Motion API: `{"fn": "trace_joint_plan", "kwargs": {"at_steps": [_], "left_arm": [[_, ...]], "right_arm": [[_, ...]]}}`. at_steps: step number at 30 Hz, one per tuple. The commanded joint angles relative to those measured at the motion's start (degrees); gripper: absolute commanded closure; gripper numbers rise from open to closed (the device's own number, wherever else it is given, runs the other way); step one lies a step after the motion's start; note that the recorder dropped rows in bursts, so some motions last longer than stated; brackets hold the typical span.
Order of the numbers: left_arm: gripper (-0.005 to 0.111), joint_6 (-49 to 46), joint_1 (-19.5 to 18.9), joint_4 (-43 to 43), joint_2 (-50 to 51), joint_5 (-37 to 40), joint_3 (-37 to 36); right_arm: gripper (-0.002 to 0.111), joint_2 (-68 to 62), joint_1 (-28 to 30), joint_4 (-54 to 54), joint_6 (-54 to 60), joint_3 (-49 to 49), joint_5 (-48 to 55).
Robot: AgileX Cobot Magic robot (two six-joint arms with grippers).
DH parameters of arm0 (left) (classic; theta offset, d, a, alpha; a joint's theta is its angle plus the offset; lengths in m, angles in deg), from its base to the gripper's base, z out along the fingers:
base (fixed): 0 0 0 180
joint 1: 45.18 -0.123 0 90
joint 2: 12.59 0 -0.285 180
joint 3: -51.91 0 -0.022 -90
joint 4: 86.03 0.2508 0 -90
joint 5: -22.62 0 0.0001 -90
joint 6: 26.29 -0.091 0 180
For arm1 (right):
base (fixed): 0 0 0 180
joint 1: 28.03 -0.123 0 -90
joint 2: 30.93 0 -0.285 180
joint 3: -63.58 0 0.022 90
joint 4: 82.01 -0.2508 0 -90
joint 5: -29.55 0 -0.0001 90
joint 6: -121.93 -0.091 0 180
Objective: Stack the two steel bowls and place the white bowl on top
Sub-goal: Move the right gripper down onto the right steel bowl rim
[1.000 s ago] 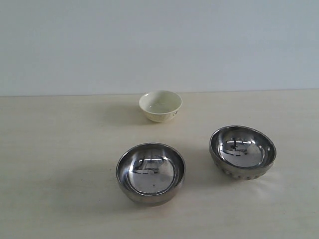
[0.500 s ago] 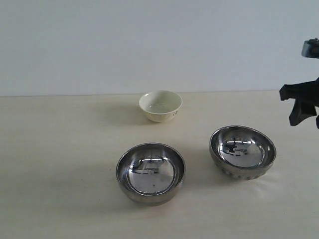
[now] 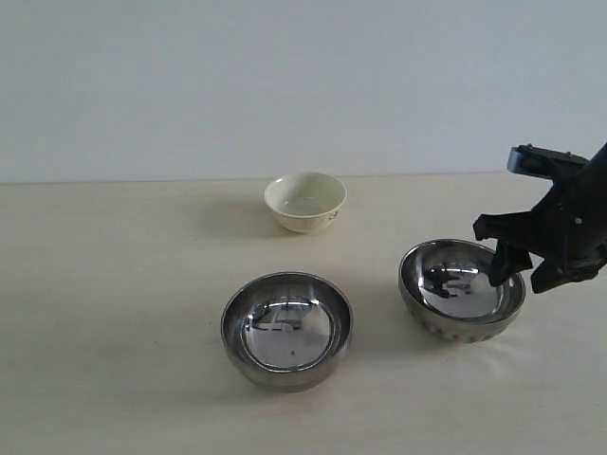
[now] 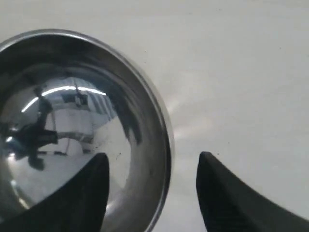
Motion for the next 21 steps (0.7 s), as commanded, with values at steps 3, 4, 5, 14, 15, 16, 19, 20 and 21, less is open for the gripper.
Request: {"fn": "trace_joint_plan", "kwargs": {"at_steps": [3,4,5,14,15,16,19,20,21], "left_arm": [[0.103,0.5,-0.1,-0.4,-0.2,-0.4,-0.2],[0.103,0.5,-0.1,-0.4,-0.2,-0.4,-0.2],[0.103,0.5,-0.1,-0.4,-0.2,-0.4,-0.2],[0.103,0.5,-0.1,-0.4,-0.2,-0.4,-0.2],[0.103,0.5,-0.1,-0.4,-0.2,-0.4,-0.2],[0.103,0.5,-0.1,-0.4,-0.2,-0.4,-0.2],[0.103,0.5,-0.1,-0.4,-0.2,-0.4,-0.2],[0.103,0.5,-0.1,-0.4,-0.2,-0.4,-0.2],[0.103,0.5,-0.1,-0.4,-0.2,-0.4,-0.2]], "right_arm": [[0.06,-3.0,-0.1,0.3,0.7,-0.1,-3.8],[0.06,-3.4,-0.1,0.3,0.9,-0.1,-4.0],[0.06,-3.7,-0.1,0.3,1.1,-0.1,-4.4],[0.108,-5.6,-0.1,0.2,1.5,0.0,-5.3],[0.108,-5.6,-0.1,0.2,1.5,0.0,-4.8],[0.108,-5.5,-0.1,0.2,1.5,0.0,-4.4],[0.108,-5.5,-0.1,-0.1,1.5,0.0,-3.6],[0.108,-5.5,-0.1,-0.1,1.4,0.0,-3.3],[0.108,-5.4,-0.1,-0.1,1.3,0.0,-2.8]]}}
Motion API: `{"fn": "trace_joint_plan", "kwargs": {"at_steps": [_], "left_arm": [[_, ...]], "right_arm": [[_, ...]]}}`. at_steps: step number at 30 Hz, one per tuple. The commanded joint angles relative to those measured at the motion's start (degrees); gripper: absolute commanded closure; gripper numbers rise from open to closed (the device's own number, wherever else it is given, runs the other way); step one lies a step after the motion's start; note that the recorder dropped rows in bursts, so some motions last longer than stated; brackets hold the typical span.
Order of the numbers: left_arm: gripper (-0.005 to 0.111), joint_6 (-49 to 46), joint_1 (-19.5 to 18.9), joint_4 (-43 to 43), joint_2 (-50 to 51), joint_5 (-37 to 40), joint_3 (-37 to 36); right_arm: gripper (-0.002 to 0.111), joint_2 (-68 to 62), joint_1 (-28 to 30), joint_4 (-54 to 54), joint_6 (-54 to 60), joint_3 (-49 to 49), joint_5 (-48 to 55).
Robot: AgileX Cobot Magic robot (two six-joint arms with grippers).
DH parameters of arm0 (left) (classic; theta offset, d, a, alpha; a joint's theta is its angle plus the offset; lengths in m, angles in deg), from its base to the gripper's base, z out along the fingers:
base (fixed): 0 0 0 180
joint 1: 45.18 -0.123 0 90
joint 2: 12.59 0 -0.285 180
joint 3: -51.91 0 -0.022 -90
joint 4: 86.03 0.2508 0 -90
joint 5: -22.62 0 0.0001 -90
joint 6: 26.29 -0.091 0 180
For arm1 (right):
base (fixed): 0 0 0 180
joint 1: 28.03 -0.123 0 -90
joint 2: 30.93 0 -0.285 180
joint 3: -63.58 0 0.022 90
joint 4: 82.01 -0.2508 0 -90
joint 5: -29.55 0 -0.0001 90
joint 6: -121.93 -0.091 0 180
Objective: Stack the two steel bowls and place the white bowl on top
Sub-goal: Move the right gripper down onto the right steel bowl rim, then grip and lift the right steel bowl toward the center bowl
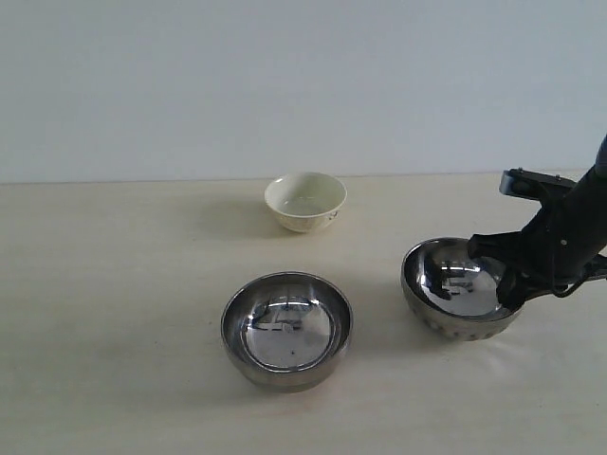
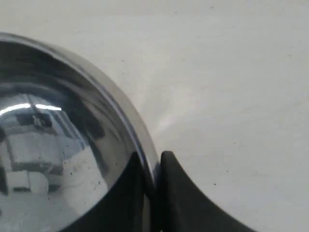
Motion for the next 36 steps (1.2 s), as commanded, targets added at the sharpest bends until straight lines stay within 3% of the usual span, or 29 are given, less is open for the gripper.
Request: {"fn": "trace_joint_plan", "kwargs": {"at_steps": [1,21,27,36], "left_arm": [[0.103,0.5,-0.1,-0.4,-0.2,-0.4,-0.2],[0.103,0.5,-0.1,-0.4,-0.2,-0.4,-0.2],[0.103,0.5,-0.1,-0.4,-0.2,-0.4,-0.2],[0.103,0.5,-0.1,-0.4,-0.2,-0.4,-0.2]], "right_arm": [[0.108,0.3,-0.1,0.6,0.3,0.1,2.2],[0.108,19.9,-0.7,-1.0,-0.4,0.1,13.3],[0.108,22.8,-7.5,-0.7,-2.7,0.1,13.6],[0.108,20.9,-20.7,-0.5,-8.2,-0.1,5.6]]}}
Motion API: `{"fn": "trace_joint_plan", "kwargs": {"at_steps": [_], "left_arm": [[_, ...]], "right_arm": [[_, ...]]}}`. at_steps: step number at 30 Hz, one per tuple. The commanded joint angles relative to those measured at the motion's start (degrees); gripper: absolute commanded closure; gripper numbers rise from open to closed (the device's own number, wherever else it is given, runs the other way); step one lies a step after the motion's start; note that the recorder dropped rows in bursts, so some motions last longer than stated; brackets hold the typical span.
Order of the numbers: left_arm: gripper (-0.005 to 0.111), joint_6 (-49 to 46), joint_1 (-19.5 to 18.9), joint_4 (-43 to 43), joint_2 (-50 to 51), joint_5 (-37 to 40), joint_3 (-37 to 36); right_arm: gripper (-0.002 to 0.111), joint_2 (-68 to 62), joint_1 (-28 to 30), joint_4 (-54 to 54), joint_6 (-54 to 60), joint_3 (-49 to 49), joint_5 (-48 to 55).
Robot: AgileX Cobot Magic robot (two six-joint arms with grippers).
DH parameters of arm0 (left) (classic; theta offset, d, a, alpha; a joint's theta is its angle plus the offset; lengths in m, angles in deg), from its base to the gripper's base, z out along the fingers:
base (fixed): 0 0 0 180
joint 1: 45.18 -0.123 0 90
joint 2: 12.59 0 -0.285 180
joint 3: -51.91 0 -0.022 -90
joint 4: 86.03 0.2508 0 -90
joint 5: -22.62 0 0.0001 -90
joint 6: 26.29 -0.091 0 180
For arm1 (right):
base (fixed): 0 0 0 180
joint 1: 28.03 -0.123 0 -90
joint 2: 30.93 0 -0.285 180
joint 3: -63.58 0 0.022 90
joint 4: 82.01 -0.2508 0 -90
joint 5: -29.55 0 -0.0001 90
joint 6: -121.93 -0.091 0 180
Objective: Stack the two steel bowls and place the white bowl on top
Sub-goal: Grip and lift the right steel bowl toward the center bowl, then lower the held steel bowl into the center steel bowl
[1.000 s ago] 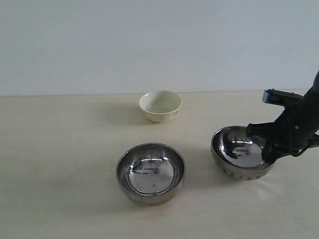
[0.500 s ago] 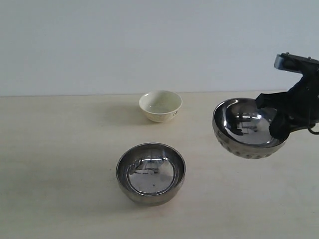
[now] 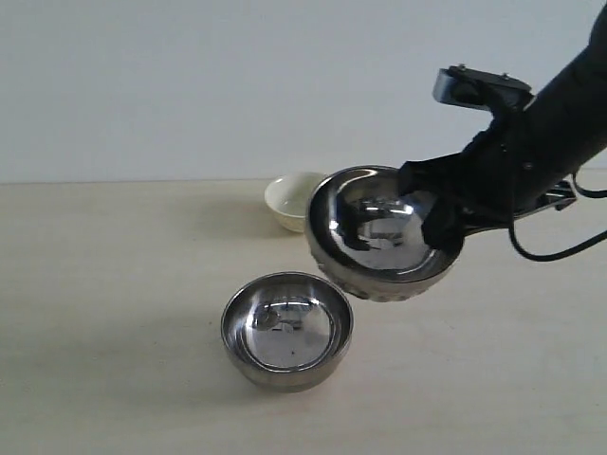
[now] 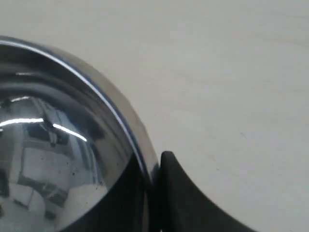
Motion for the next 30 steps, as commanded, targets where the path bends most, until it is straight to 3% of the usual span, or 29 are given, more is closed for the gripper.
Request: {"fn": "trace_joint_plan", "kwargs": {"at_steps": [1,16,30], "left_arm": [[0.103,0.5,-0.1,-0.4,-0.2,-0.4,-0.2],[0.103,0.5,-0.1,-0.4,-0.2,-0.4,-0.2],[0.103,0.5,-0.1,-0.4,-0.2,-0.4,-0.2]], "right_arm": [[0.108,-1.2,-5.6,-0.4,-3.0,-0.3,-4.1],[0.108,-8.1,-9.8,-0.7,-8.6,-0.6,-8.2],[0.108,-13.3,-11.1,0.3,-11.6,-7.7,-1.6]]}}
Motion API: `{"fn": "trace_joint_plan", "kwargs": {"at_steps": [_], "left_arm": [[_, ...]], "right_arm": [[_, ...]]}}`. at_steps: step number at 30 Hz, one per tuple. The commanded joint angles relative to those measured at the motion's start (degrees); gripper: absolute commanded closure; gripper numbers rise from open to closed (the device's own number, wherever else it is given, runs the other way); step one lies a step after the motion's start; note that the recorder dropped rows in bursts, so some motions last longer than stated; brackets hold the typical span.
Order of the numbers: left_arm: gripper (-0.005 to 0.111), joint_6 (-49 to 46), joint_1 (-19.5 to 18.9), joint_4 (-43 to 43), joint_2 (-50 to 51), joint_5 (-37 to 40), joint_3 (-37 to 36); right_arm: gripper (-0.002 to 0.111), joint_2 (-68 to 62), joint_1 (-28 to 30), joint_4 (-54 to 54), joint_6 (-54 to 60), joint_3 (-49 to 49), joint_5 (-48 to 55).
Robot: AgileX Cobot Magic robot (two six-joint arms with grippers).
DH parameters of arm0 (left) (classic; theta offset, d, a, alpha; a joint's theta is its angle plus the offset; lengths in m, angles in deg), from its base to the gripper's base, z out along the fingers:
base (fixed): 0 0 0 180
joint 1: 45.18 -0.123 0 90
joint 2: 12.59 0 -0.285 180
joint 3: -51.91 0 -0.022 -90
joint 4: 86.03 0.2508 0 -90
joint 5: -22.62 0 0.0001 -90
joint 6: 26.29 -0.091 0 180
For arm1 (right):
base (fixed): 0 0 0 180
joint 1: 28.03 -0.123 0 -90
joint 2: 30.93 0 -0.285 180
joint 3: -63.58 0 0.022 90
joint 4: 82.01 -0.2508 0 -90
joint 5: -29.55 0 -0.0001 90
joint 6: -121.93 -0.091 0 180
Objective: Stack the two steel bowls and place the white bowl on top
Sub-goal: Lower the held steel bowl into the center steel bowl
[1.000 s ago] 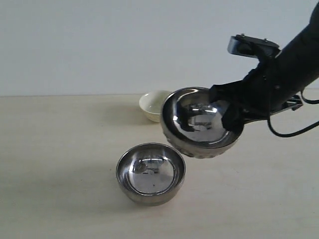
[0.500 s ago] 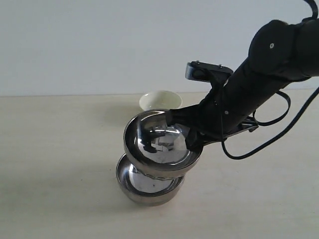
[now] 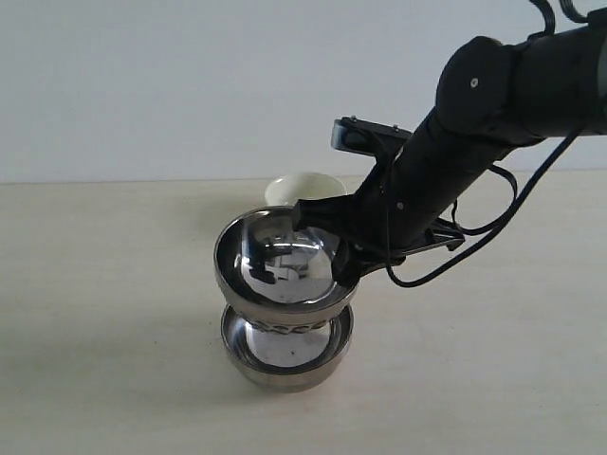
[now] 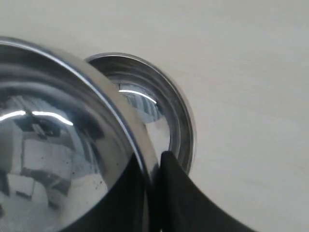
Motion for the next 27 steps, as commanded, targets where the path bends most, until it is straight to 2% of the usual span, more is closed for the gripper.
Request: {"fn": "trace_joint_plan", "kwargs": {"at_steps": [1,27], "left_arm": [[0.103,0.5,-0.1,-0.4,-0.2,-0.4,-0.2],[0.103,0.5,-0.1,-0.4,-0.2,-0.4,-0.2]], "right_arm": [[0.108,-1.7,-0.1,1.0,-0.9,-1.5,1.6],[0.108,-5.7,-1.3,2.3,-1.0,-1.3,-0.5]]}}
